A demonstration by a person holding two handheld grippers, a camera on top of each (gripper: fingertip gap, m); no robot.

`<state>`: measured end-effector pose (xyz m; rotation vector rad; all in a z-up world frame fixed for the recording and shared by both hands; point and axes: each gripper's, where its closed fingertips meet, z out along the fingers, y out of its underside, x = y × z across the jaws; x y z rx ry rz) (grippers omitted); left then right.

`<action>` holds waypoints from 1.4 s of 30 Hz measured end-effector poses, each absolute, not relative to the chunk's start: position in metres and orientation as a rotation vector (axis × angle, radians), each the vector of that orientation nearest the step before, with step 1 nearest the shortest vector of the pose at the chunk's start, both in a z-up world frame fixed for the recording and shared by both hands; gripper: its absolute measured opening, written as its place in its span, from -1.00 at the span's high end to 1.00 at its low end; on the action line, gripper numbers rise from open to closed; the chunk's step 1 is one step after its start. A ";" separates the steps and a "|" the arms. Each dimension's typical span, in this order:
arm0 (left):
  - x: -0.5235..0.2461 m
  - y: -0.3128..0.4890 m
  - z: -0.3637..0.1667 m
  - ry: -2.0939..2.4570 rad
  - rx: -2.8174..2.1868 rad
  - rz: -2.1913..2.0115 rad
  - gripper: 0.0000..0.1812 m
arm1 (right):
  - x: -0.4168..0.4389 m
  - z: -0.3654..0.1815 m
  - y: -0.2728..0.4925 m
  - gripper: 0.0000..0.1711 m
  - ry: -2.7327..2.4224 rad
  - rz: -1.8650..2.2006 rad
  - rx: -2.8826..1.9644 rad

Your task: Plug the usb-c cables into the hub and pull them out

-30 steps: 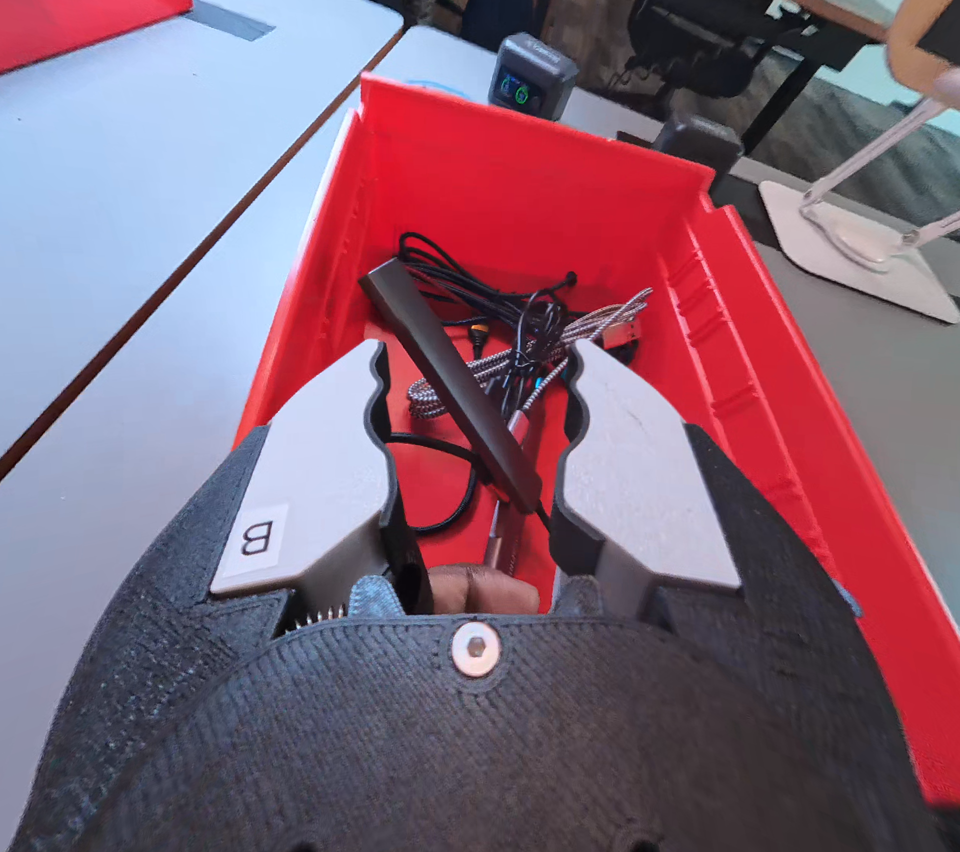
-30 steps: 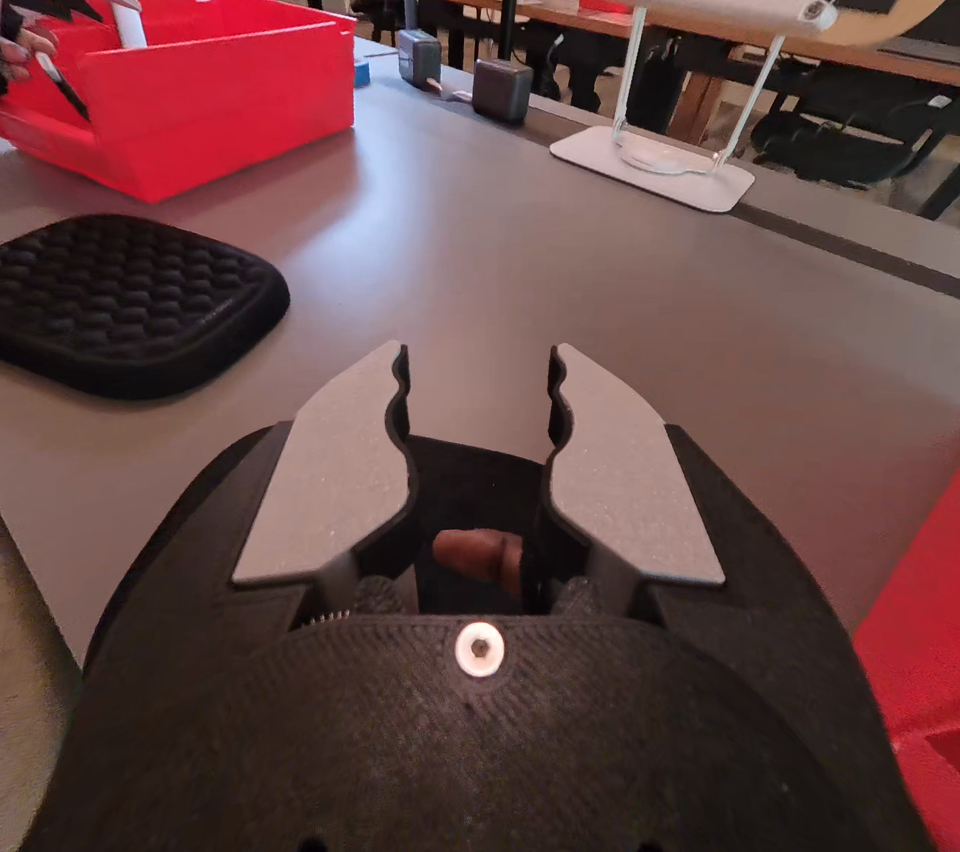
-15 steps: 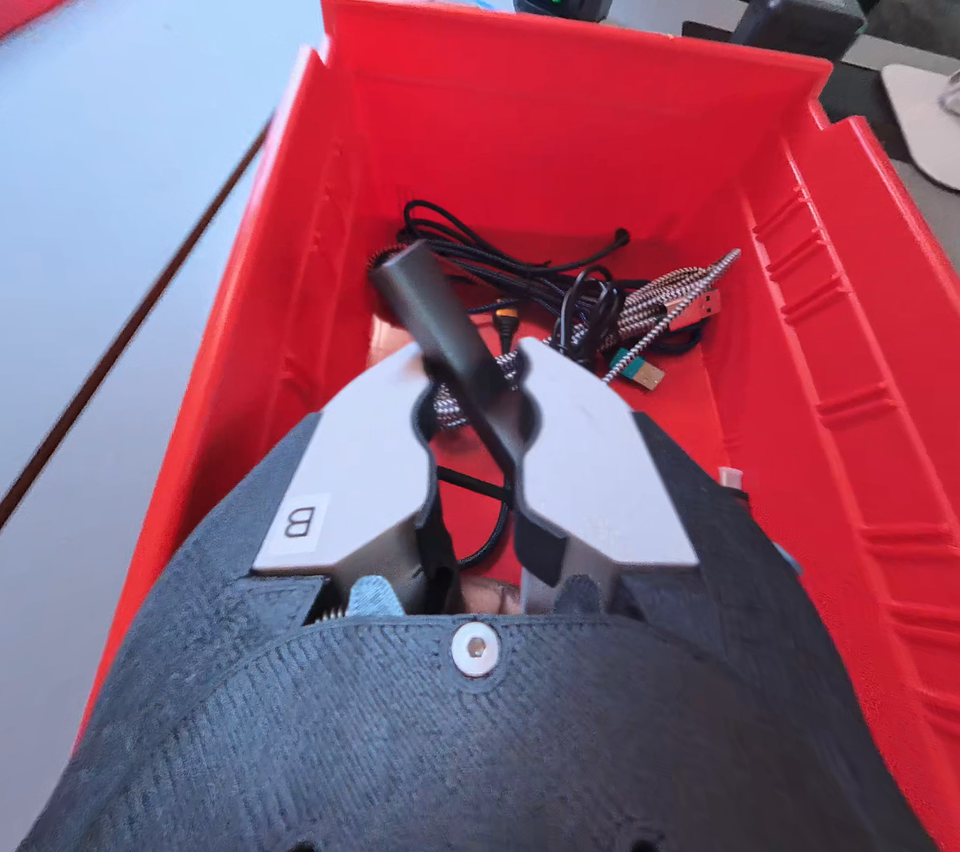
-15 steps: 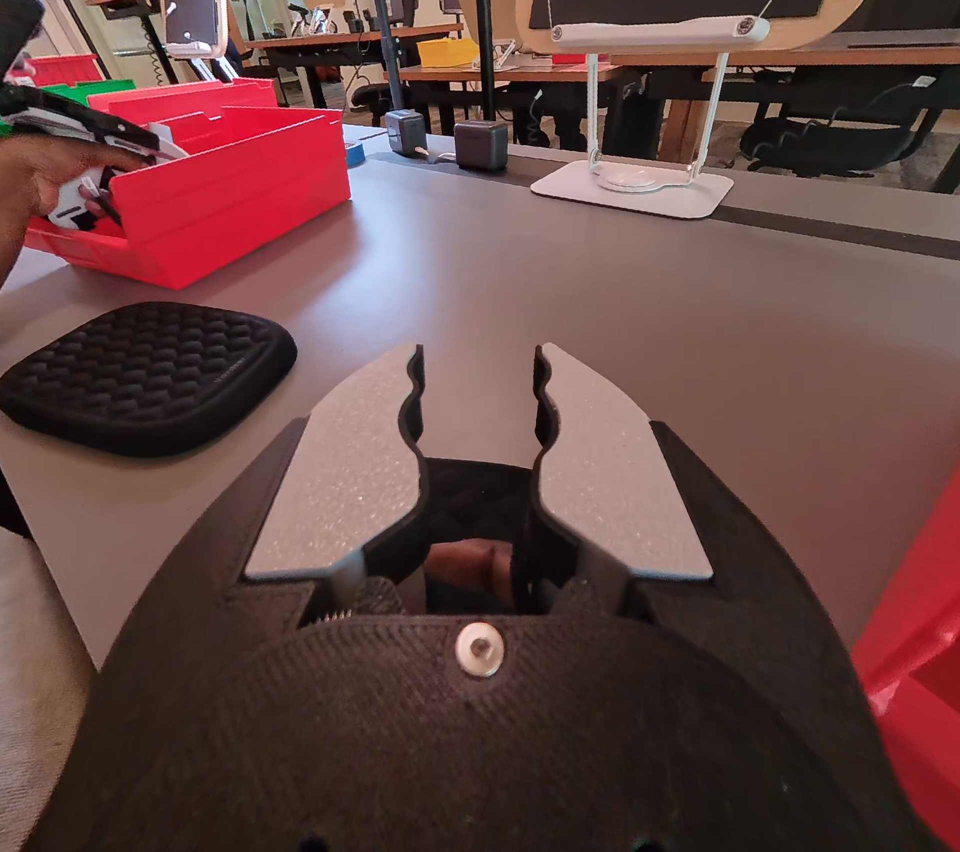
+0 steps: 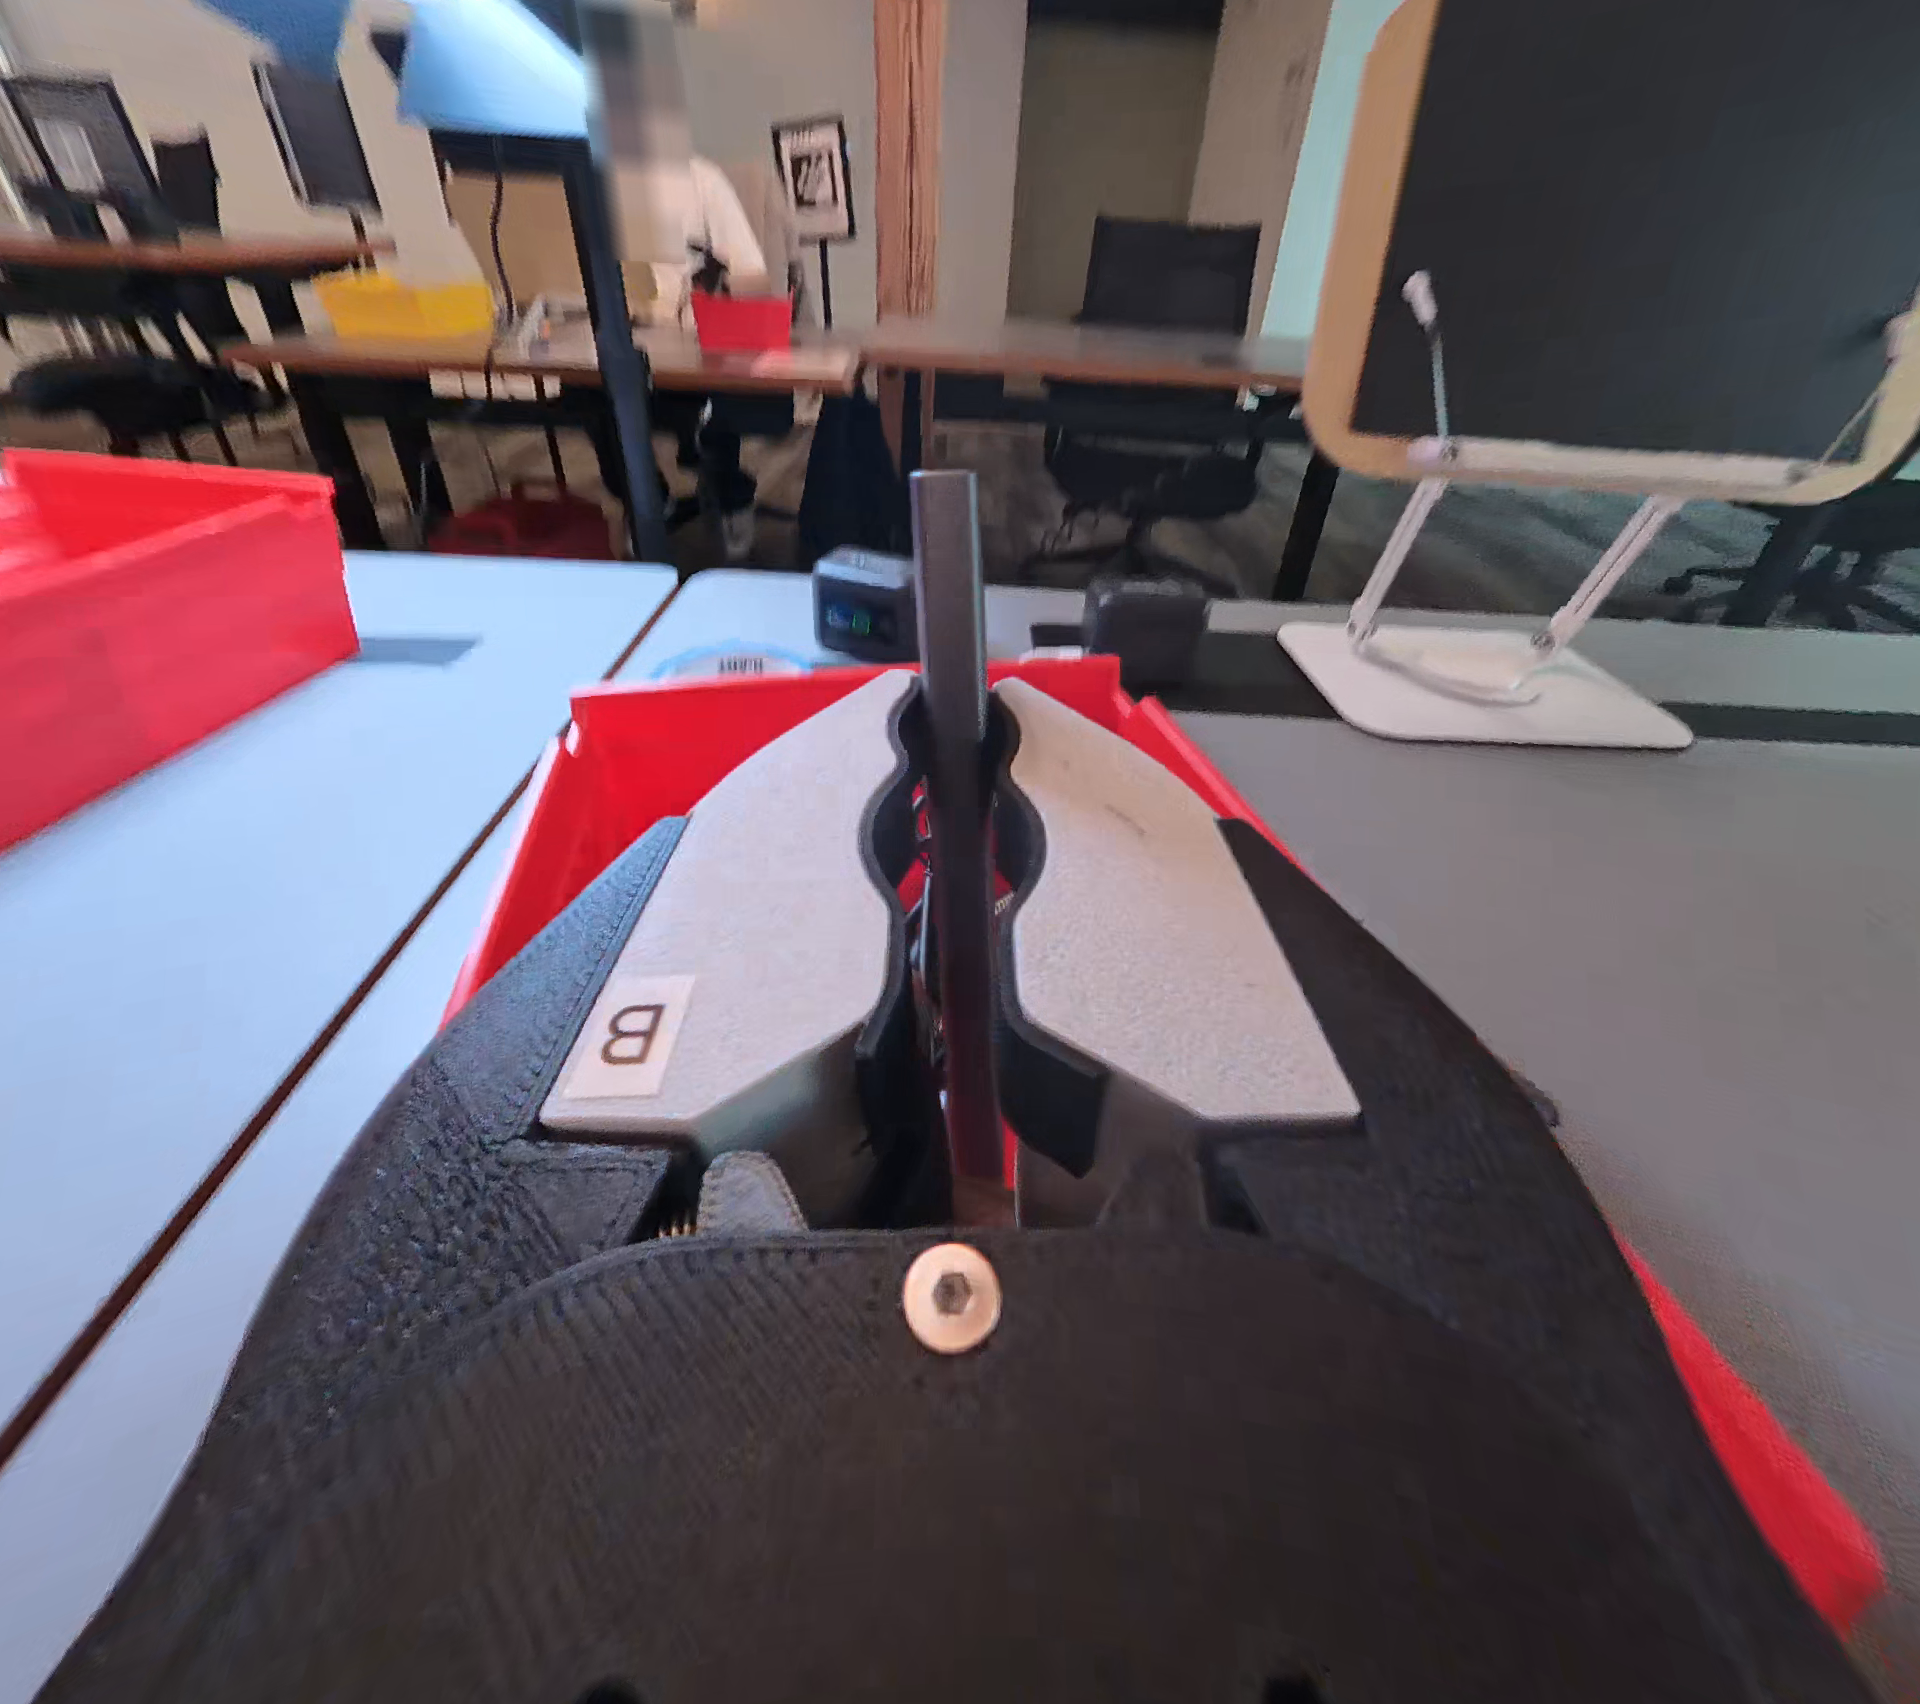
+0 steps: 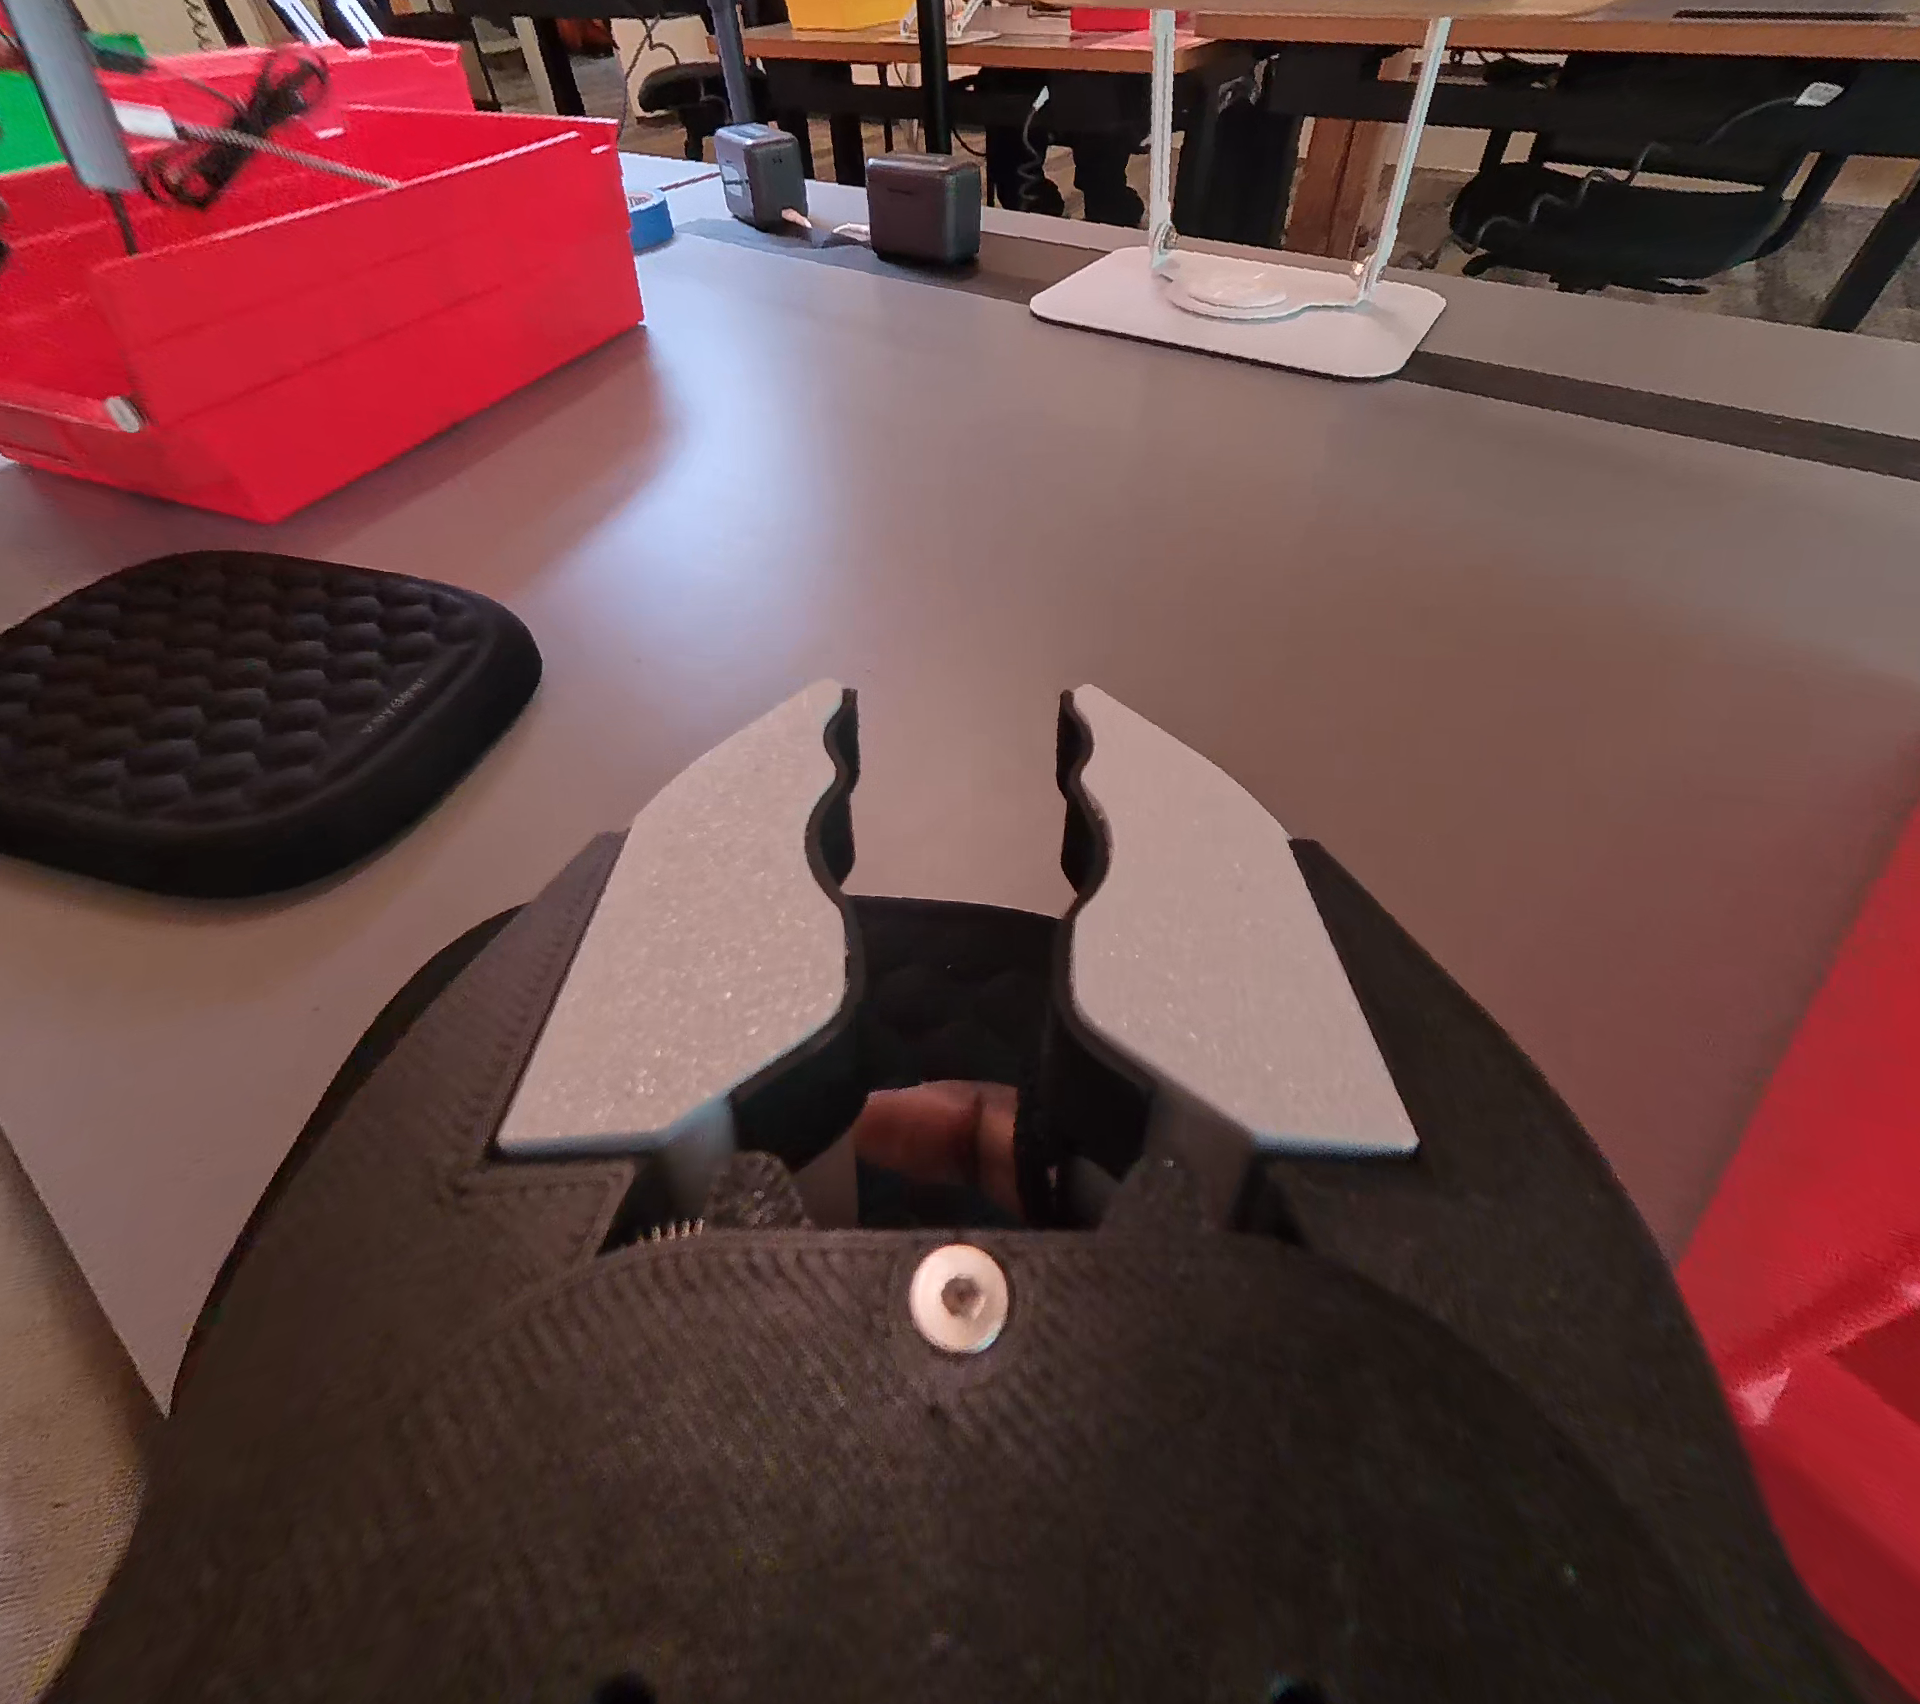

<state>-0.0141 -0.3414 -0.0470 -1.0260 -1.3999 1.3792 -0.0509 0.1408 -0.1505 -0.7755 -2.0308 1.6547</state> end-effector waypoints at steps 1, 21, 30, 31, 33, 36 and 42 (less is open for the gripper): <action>-0.011 -0.337 -0.036 -1.361 -1.018 1.407 0.89 | -0.051 -0.151 0.140 0.58 -2.036 1.642 -0.770; 0.029 -0.292 0.136 -0.786 -0.916 1.636 0.89 | -0.050 -0.167 0.131 0.59 -2.097 1.396 -0.654; 0.065 -0.236 0.179 -0.511 -0.851 1.509 0.90 | -0.047 -0.170 0.127 0.59 -2.107 1.326 -0.581; 0.068 -0.225 0.182 -0.478 -0.852 1.483 0.90 | -0.047 -0.169 0.128 0.59 -2.102 1.345 -0.584; 0.073 -0.201 0.187 -0.427 -0.867 1.404 0.90 | -0.047 -0.165 0.129 0.59 -2.086 1.392 -0.595; 0.075 -0.159 0.186 -0.358 -0.914 1.253 0.90 | -0.046 -0.158 0.132 0.59 -2.051 1.468 -0.611; 0.038 -0.076 0.127 -0.429 -1.047 0.837 0.89 | -0.041 -0.117 0.138 0.67 -1.765 1.567 -0.435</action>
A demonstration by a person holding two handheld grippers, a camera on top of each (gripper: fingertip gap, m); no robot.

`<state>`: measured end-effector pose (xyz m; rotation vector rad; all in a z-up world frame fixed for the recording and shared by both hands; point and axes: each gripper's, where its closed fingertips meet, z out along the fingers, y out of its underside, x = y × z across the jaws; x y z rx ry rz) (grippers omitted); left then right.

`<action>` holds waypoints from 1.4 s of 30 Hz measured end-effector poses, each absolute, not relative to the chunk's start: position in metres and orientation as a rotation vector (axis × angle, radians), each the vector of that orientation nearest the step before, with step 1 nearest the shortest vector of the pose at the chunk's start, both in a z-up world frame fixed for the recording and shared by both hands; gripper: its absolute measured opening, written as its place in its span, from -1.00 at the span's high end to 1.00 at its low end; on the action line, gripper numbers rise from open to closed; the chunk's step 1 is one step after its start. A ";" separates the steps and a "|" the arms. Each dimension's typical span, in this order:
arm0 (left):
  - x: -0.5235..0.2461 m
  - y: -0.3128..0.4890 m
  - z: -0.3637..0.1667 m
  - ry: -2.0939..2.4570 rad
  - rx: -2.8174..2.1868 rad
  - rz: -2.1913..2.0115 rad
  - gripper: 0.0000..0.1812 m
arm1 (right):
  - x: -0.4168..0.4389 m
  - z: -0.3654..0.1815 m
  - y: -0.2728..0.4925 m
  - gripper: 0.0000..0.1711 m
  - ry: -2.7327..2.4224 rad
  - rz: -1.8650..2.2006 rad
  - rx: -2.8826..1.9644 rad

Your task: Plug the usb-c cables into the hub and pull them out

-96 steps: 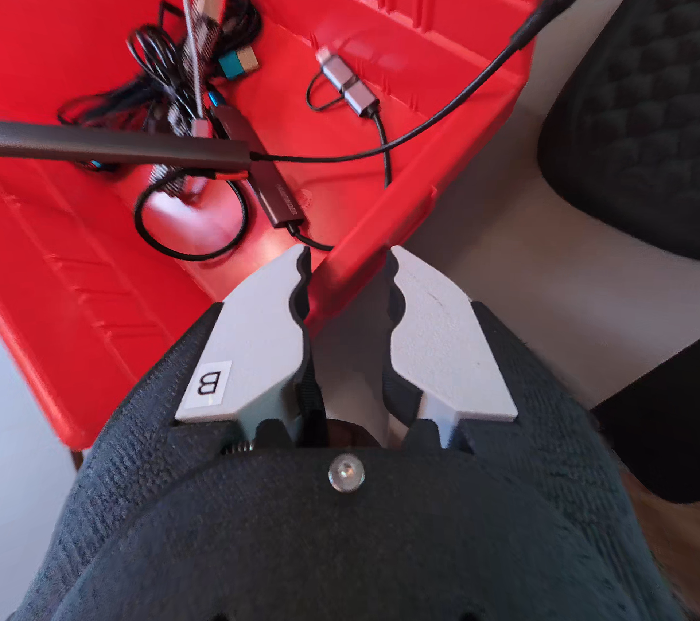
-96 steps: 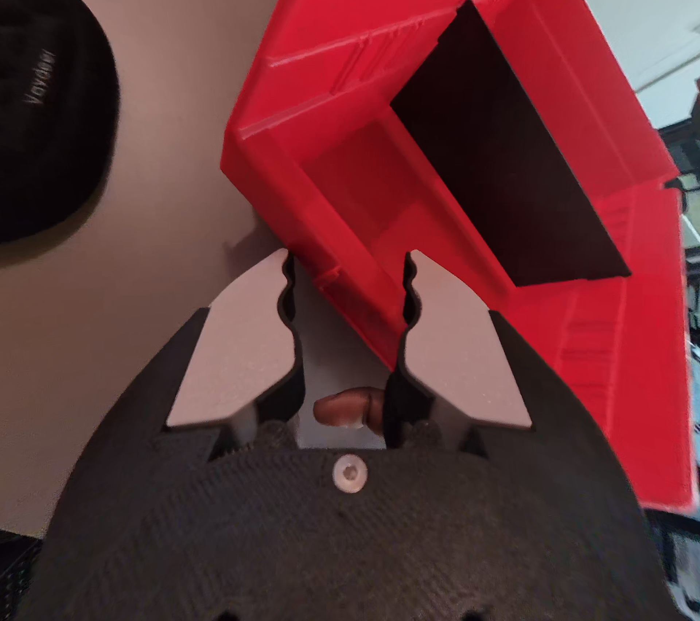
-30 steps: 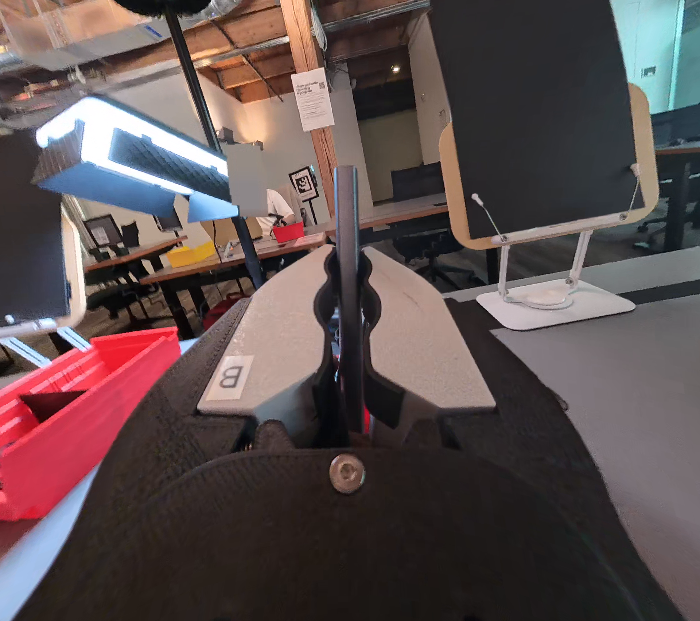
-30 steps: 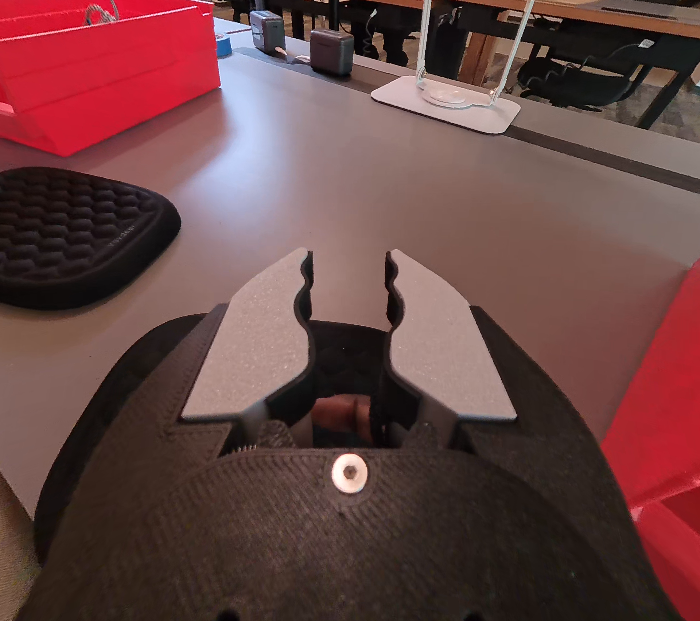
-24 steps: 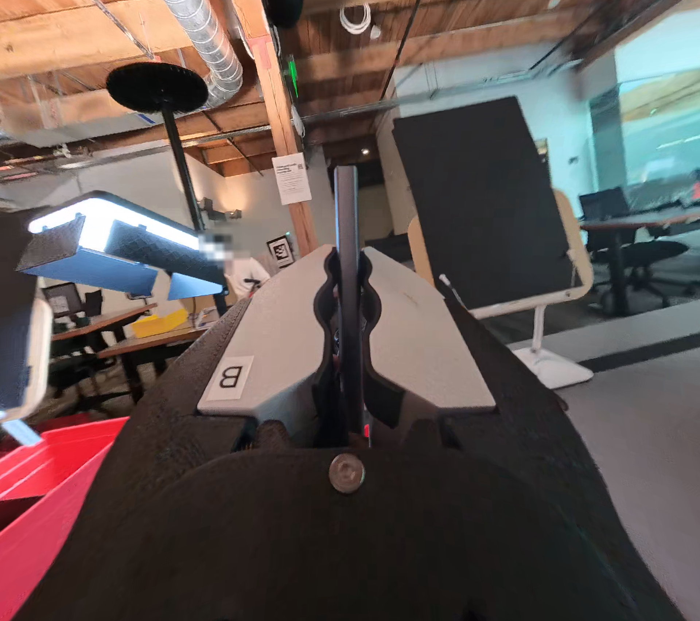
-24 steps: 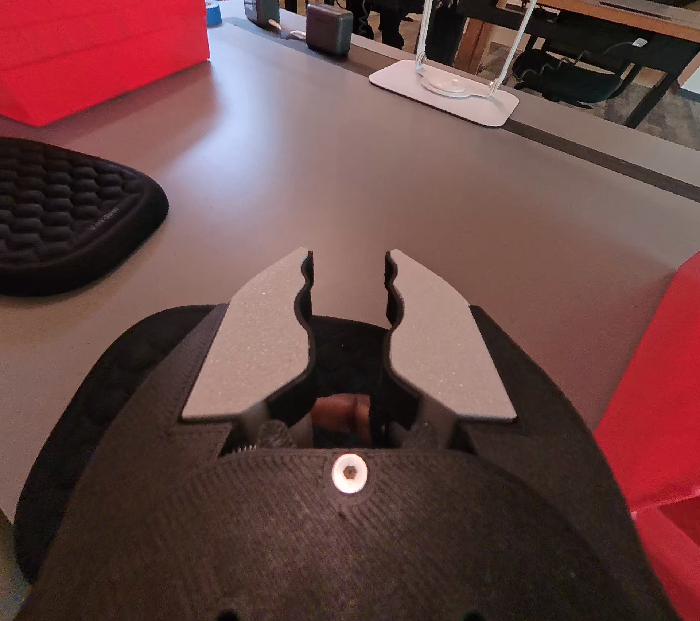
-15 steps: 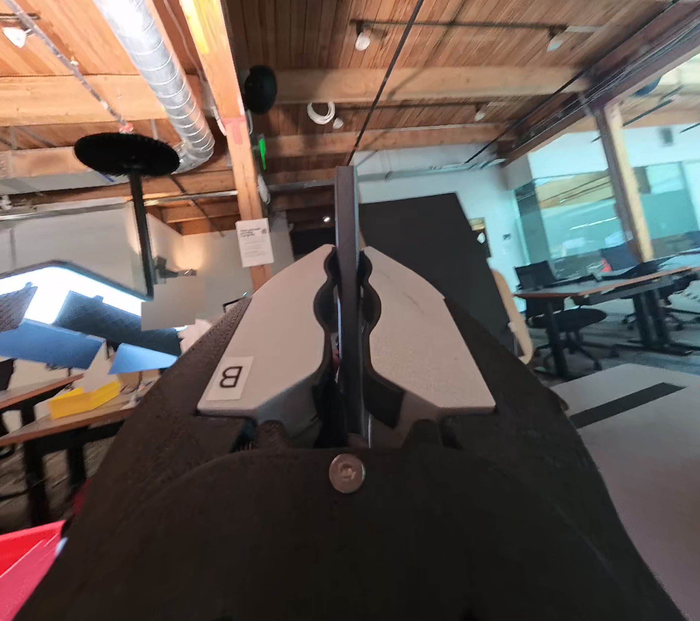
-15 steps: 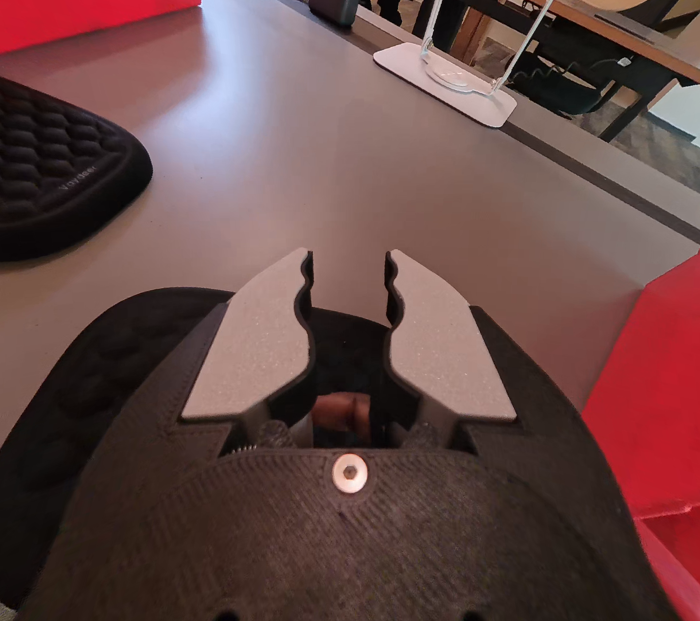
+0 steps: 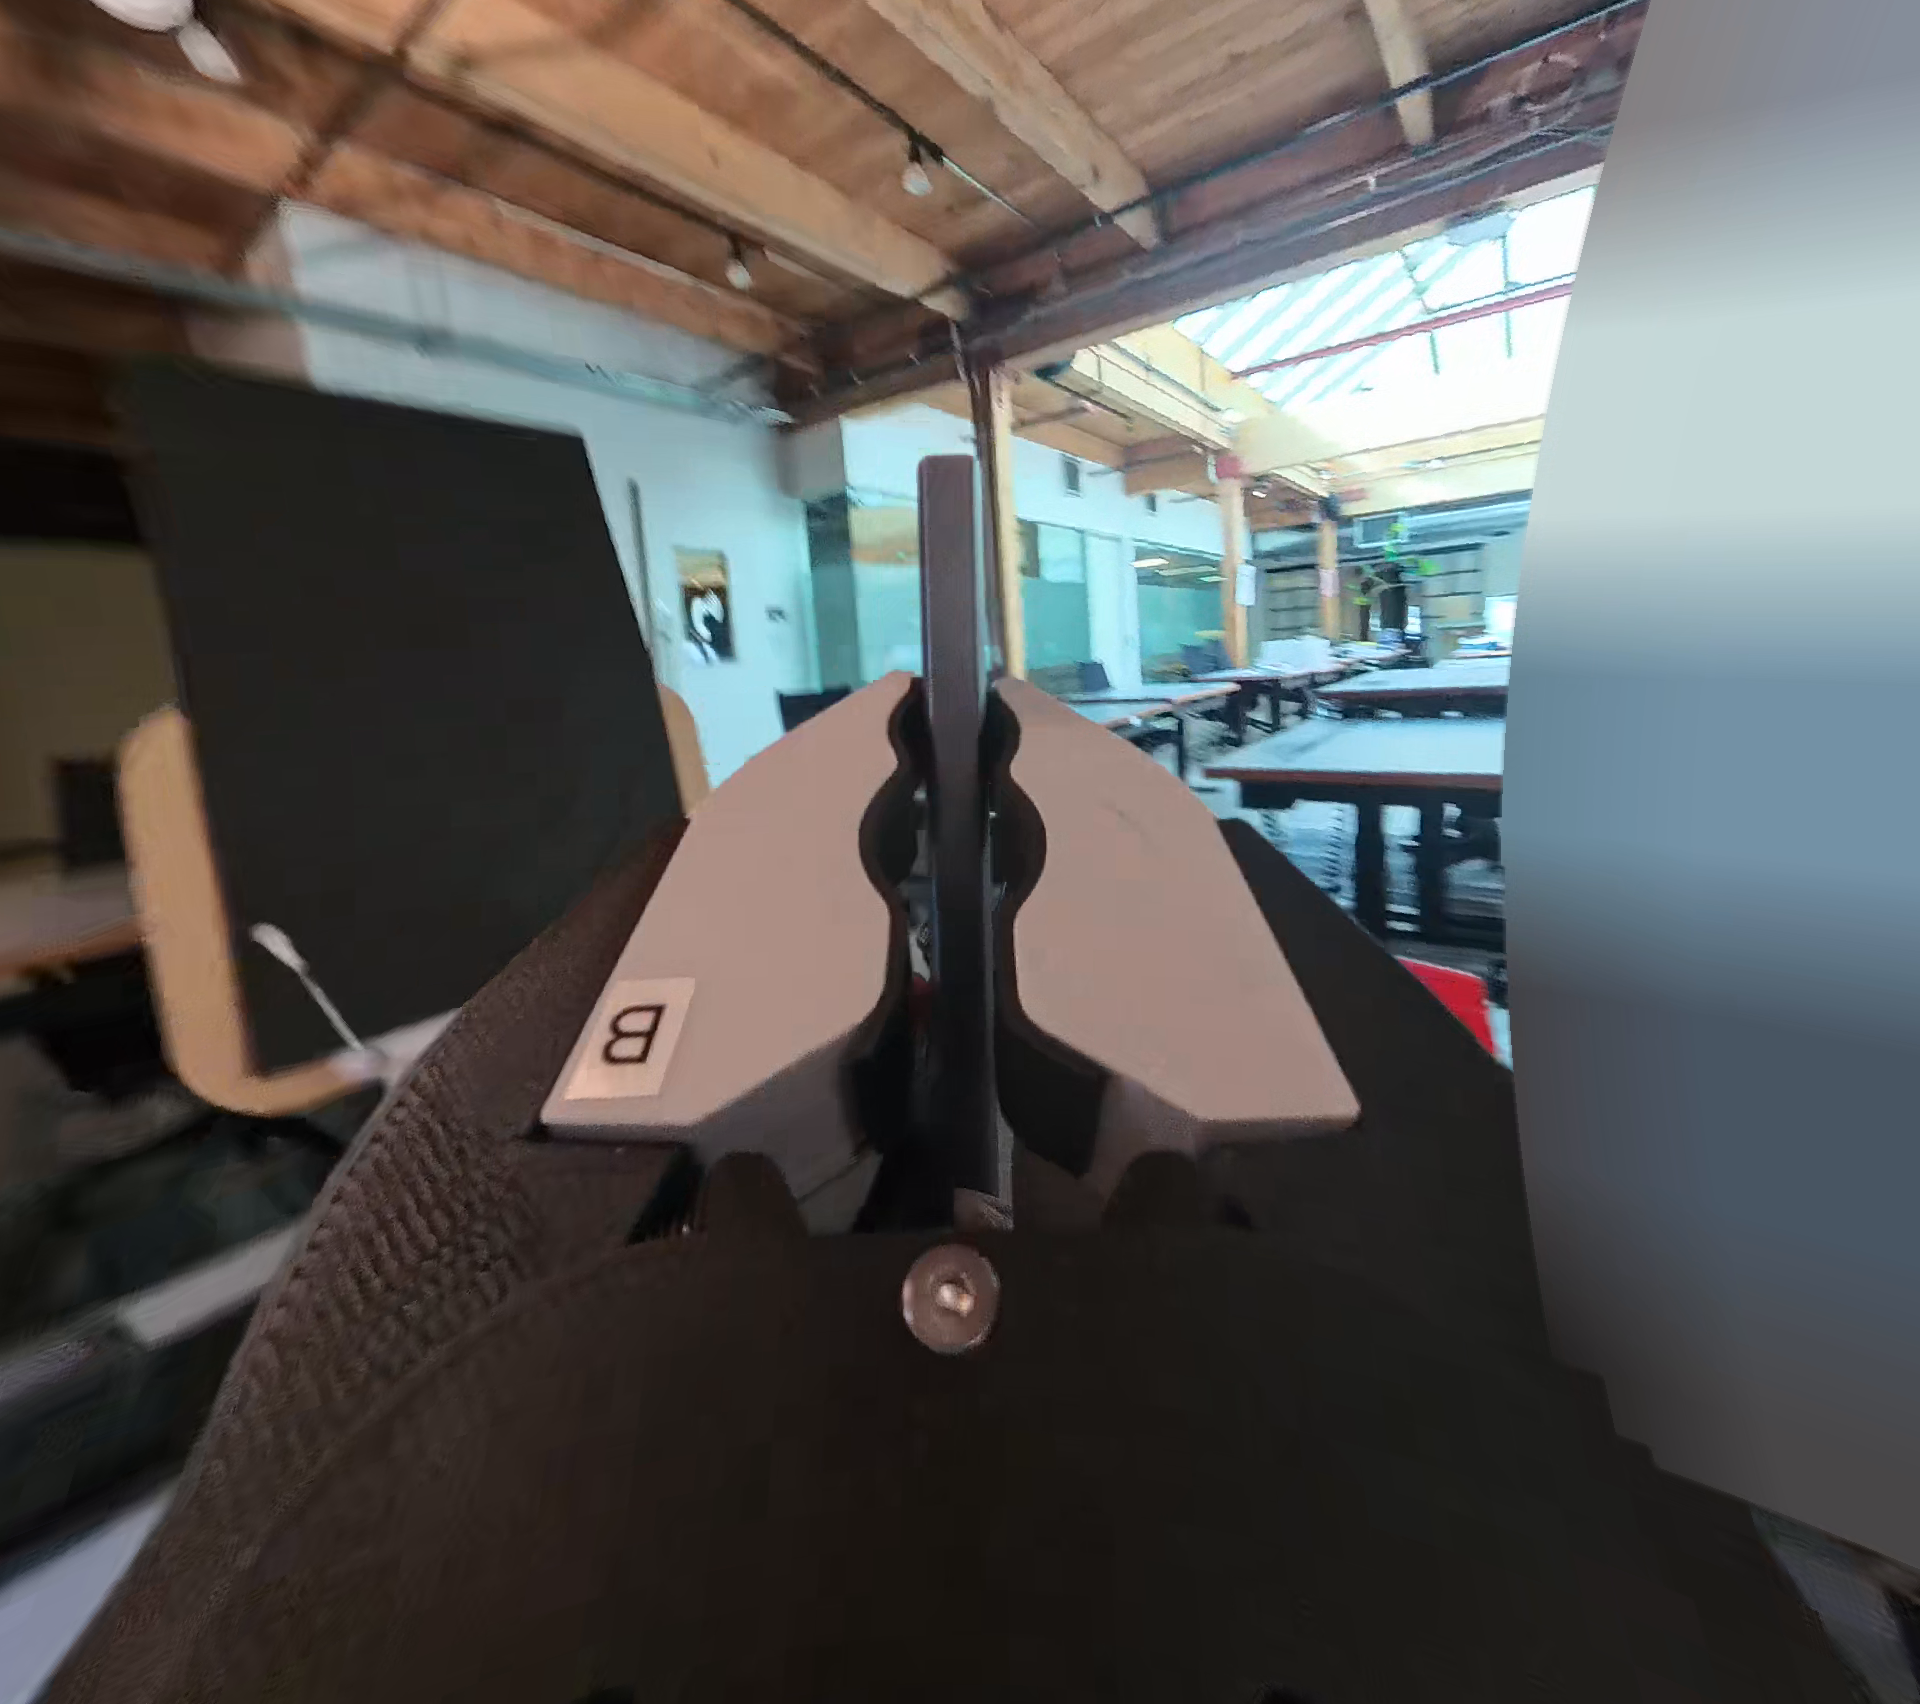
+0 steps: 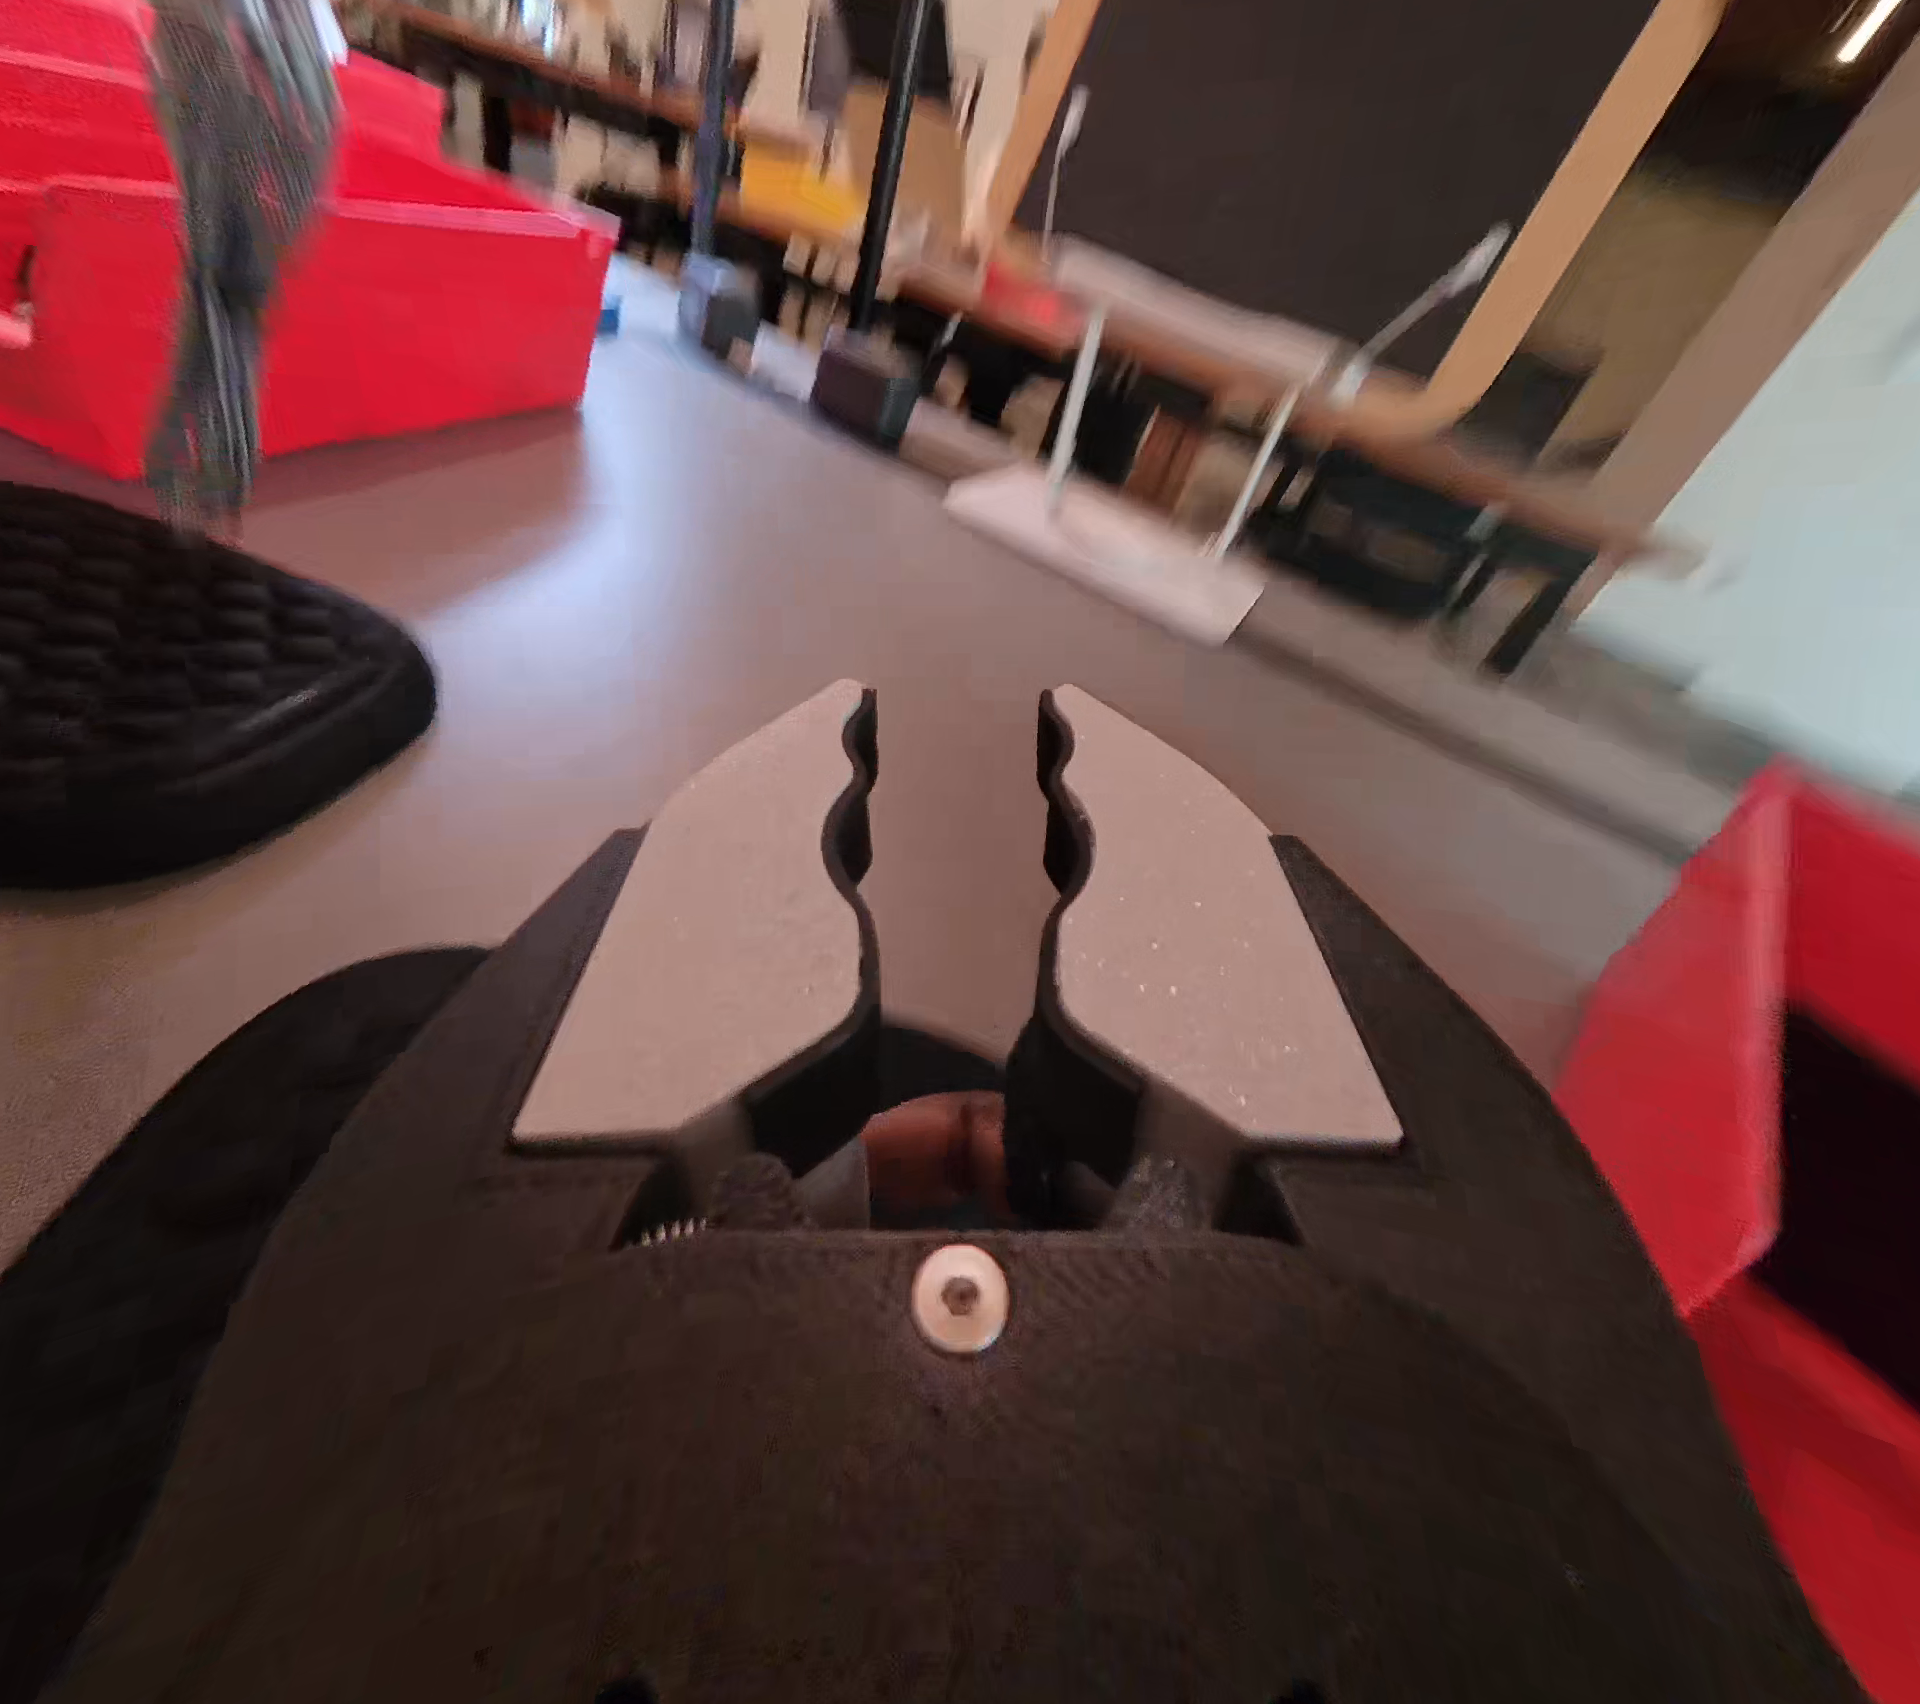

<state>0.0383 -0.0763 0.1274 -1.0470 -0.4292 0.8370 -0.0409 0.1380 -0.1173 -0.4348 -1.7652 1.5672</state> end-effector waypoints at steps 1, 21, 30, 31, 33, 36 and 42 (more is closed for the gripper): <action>0.030 -0.066 0.112 -0.461 -1.058 0.777 0.89 | -0.037 -0.100 0.139 0.67 -1.630 1.581 -0.336; -0.019 0.040 -0.059 -0.637 -1.250 0.068 0.89 | -0.005 -0.098 0.031 0.80 -1.814 1.324 0.199; -0.021 0.030 -0.091 -0.691 -1.376 0.116 0.53 | -0.012 -0.112 0.030 0.92 -1.849 1.285 0.139; -0.019 0.028 -0.099 -0.698 -1.424 0.152 0.52 | -0.013 -0.112 0.032 0.92 -1.854 1.302 0.118; -0.011 0.029 -0.109 -0.661 -1.477 0.169 0.66 | -0.011 -0.112 0.033 0.92 -1.866 1.341 0.101; -0.004 0.031 -0.108 -0.611 -1.479 0.215 0.89 | -0.012 -0.115 0.031 0.93 -1.879 1.340 0.097; -0.014 0.025 -0.113 -0.726 -1.373 0.204 0.91 | -0.020 -0.128 0.026 0.95 -1.825 1.163 0.128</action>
